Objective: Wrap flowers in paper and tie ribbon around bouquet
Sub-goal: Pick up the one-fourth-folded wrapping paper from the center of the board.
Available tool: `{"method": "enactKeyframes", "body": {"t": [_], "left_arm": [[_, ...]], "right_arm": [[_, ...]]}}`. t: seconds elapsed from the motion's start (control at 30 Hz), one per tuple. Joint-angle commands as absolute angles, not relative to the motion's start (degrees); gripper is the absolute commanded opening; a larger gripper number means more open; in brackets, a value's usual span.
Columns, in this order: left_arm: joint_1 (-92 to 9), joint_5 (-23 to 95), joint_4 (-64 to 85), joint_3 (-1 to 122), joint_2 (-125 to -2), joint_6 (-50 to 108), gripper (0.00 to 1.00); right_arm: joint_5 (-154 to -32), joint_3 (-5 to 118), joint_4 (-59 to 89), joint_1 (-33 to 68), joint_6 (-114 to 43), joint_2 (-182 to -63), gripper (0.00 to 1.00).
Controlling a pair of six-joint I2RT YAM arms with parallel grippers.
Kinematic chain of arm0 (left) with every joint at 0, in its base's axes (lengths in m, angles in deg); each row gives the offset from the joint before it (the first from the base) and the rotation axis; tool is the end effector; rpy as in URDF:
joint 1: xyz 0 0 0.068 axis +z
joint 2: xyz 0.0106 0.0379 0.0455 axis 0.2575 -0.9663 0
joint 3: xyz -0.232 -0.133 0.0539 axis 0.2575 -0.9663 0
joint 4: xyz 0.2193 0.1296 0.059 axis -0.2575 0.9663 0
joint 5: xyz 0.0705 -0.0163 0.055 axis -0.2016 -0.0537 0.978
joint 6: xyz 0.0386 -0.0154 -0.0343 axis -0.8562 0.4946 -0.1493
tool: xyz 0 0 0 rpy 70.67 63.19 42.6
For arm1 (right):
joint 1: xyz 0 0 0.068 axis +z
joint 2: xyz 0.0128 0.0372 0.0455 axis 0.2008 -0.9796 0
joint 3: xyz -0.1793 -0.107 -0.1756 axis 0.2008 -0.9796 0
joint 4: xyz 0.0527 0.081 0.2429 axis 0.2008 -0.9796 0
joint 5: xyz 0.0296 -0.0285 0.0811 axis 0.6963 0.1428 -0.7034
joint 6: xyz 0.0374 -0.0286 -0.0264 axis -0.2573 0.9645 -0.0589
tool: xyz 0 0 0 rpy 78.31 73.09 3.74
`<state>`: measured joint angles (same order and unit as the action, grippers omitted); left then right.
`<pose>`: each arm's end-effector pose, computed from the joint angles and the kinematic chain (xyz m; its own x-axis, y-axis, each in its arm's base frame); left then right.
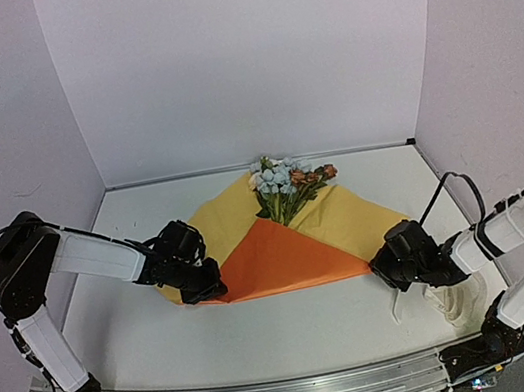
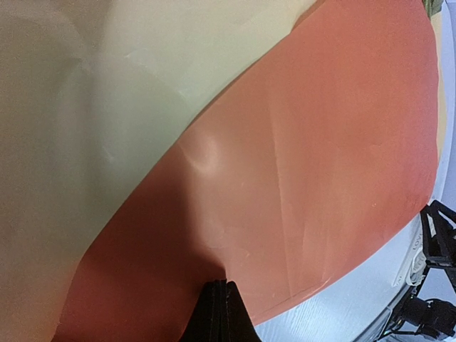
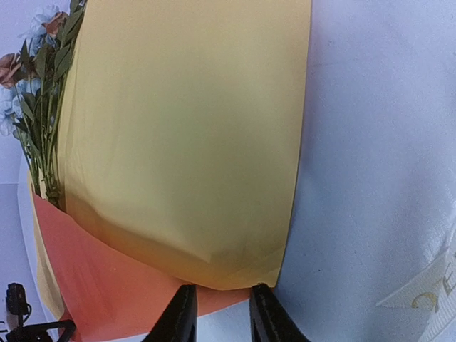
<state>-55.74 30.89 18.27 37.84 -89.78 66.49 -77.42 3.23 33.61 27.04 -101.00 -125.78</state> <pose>0.2427 -0.2205 0.1231 -0.9715 -0.1379 -0.1930 -0.0153 0.8485 -0.5289 0.1907 0.1461 0.1127 -0.6792 0.6659 -0.3086 0.3500 0.6634 0.6613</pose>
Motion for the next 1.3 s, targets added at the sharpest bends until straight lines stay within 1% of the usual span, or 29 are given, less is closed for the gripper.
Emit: {"method": "enactKeyframes", "body": {"t": [0.0, 0.1, 0.2, 0.3, 0.4, 0.53, 0.67, 0.93, 1.03, 1.27], "left_arm": [[-55.5, 33.2, 25.1, 34.6, -91.9, 66.6, 0.0], [-55.5, 33.5, 25.7, 34.0, -91.5, 66.9, 0.0], [-55.4, 33.8, 25.8, 32.7, -90.8, 67.5, 0.0], [-55.2, 33.7, 25.7, 31.3, -90.1, 67.9, 0.0], [-55.0, 33.6, 25.5, 30.1, -89.5, 68.2, 0.0], [-54.4, 33.5, 25.6, 29.3, -88.9, 68.2, 0.0], [-54.0, 33.3, 26.0, 29.1, -88.3, 68.0, 0.0], [-53.9, 32.9, 26.5, 29.5, -87.6, 67.3, 0.0], [-53.9, 32.7, 26.4, 29.5, -87.7, 67.3, 0.0], [-53.8, 32.2, 26.3, 29.0, -87.0, 67.4, 0.0]], "right_arm": [[-74.2, 0.8, 17.8, 27.9, -102.6, -121.6, 0.36], [-72.9, 0.2, 12.4, 29.0, -104.5, -118.8, 0.4], [-72.6, 0.6, 11.7, 29.6, -104.5, -119.3, 0.43], [-74.2, 1.1, 17.9, 29.6, -103.7, -122.7, 0.46], [-76.0, 1.3, 24.1, 29.6, -103.6, -126.1, 0.45], [-76.9, 1.1, 27.8, 29.6, -104.3, -128.8, 0.38], [-76.2, 0.1, 28.0, 29.9, -104.7, -127.6, 0.34], [-76.8, 1.4, 26.1, 30.4, -101.9, -125.1, 0.15], [-76.0, 2.4, 23.3, 31.6, -100.8, -123.5, 0.12], [-75.3, 3.8, 18.4, 32.9, -98.4, -121.1, 0.0]]}}
